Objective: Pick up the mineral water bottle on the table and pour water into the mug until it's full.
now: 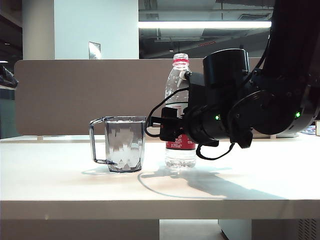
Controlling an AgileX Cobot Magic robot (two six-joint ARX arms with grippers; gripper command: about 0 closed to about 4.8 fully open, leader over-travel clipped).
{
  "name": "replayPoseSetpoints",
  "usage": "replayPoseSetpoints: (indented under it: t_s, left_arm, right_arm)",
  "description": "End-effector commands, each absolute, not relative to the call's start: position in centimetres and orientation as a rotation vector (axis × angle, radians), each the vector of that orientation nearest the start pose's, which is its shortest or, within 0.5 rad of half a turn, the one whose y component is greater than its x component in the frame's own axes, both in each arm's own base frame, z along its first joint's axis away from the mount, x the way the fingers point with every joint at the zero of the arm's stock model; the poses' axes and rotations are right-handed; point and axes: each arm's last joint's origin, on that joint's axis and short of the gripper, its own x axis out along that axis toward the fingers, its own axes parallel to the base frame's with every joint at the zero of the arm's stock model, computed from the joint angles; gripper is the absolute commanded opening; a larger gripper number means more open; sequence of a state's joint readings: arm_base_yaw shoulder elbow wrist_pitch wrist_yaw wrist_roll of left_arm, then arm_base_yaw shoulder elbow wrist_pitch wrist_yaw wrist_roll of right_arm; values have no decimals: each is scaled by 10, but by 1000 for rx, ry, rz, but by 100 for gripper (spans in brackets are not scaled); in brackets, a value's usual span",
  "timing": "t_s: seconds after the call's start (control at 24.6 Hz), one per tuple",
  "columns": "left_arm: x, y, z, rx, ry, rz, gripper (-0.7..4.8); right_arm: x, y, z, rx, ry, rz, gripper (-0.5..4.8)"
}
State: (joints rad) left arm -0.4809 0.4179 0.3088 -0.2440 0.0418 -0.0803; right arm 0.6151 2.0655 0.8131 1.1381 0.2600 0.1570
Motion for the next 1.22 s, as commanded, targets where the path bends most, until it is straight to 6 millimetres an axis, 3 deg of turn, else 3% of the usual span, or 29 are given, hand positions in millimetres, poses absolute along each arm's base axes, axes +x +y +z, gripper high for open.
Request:
replayPoseSetpoints:
  t_s: [0.04, 0.33, 0.73, 1.02, 1.14, 1.18, 1.22]
  left_arm:
    - [106, -57, 212, -7, 353, -507, -2]
    - [106, -57, 212, -7, 353, -507, -3]
    - [106, -57, 212, -7, 353, -507, -2]
    - [106, -57, 212, -7, 353, -507, -3]
    - [106, -57, 212, -7, 353, -507, -2]
    - [106, -57, 212, -7, 353, -507, -2]
    - [106, -57, 212, -7, 353, -507, -2]
  right_arm:
    - [306, 208, 106, 75, 147, 349, 351]
    - [298, 203, 98, 51, 182, 357, 479]
    - [269, 183, 106, 19, 136, 365, 479]
    - [235, 159, 122, 22, 128, 366, 479]
    - [212, 142, 132, 30, 110, 374, 479]
    - [201, 135, 135, 35, 101, 394, 463]
    - [192, 129, 139, 42, 87, 420, 405]
